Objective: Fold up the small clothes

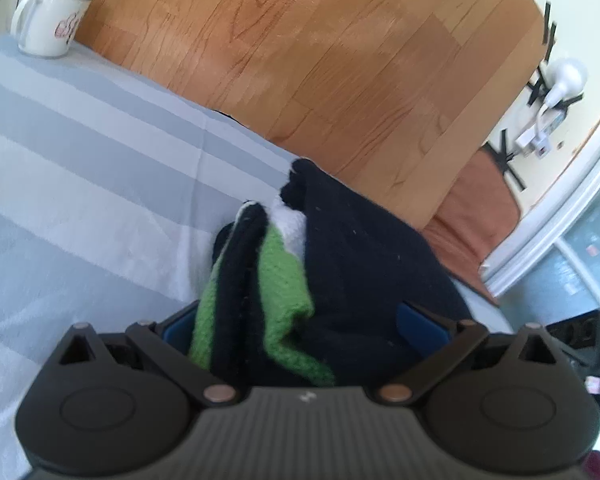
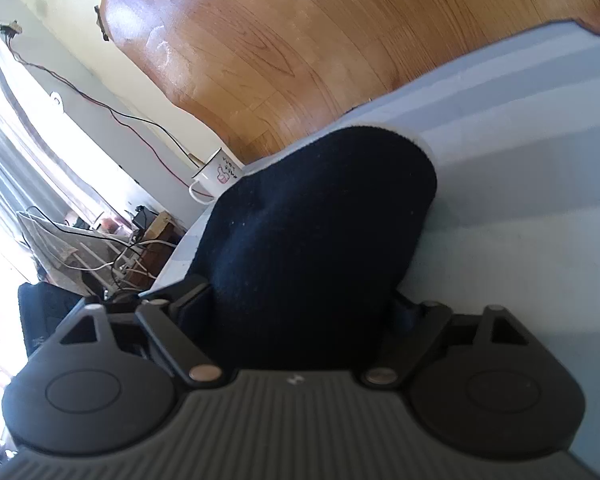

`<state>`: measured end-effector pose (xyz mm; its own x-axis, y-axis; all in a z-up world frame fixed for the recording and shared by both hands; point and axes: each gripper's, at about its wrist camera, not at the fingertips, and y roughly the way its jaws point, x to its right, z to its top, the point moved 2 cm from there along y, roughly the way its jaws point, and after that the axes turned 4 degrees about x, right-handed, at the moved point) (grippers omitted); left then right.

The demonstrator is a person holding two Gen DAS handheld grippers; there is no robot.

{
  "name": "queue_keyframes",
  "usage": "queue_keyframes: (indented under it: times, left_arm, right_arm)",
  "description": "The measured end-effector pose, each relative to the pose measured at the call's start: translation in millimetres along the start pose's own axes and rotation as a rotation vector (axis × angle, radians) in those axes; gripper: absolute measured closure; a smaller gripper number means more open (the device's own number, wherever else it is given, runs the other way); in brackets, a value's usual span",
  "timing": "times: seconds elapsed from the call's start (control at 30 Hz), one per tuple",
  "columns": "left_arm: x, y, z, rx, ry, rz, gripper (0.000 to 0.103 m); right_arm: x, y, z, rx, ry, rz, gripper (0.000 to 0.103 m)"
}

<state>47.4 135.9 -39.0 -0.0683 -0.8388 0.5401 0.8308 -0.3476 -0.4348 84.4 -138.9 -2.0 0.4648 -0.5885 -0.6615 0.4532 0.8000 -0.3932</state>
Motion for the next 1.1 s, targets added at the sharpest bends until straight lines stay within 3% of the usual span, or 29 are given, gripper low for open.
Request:
queue_keyframes:
  times: [0.07,0.13,0.2,0.43,0.57,0.63,0.7,0.8,0.93,1.1]
  left_arm:
    - [8,8,6,-0.005,0.011,0.019,0.007]
    - [13,21,19,-0.011,0.002,0.007,0.013]
    - [24,38,32,-0.012,0.023,-0.02,0.019]
    - [75,130,77,0.004,0.126,-0.062,0.019]
    - [86,187,80,-0.029,0.171,0.001,0.019]
    - [86,209,69,-0.046,0.215,0.068,0.008]
    - [88,205,69,-0.018,0.215,0.053,0.006]
    - [91,199,64,0.017,0.247,0.09,0.003]
    - [98,184,56,0.066,0.31,0.168,0.0]
    - [103,168,42,0.051,0.345,0.217,0.0]
  right_arm:
    - [-5,-4,4,0.031,-0.085,-0.007,0.038]
    - [-6,-7,14,0.082,-0.153,-0.019,0.042]
    - [2,-9,30,0.131,-0.178,-0.046,0.043]
    - [54,-11,96,0.244,-0.196,-0.133,0.043]
    - [99,9,115,0.217,-0.149,-0.196,0.041]
    - [120,21,111,0.179,-0.075,-0.248,0.035]
    - [125,17,110,0.193,-0.053,-0.226,0.029]
    - [121,16,105,0.211,-0.081,-0.257,0.017]
    - [125,2,105,0.234,-0.09,-0.274,0.015]
    - [126,-15,95,0.242,-0.044,-0.312,0.013]
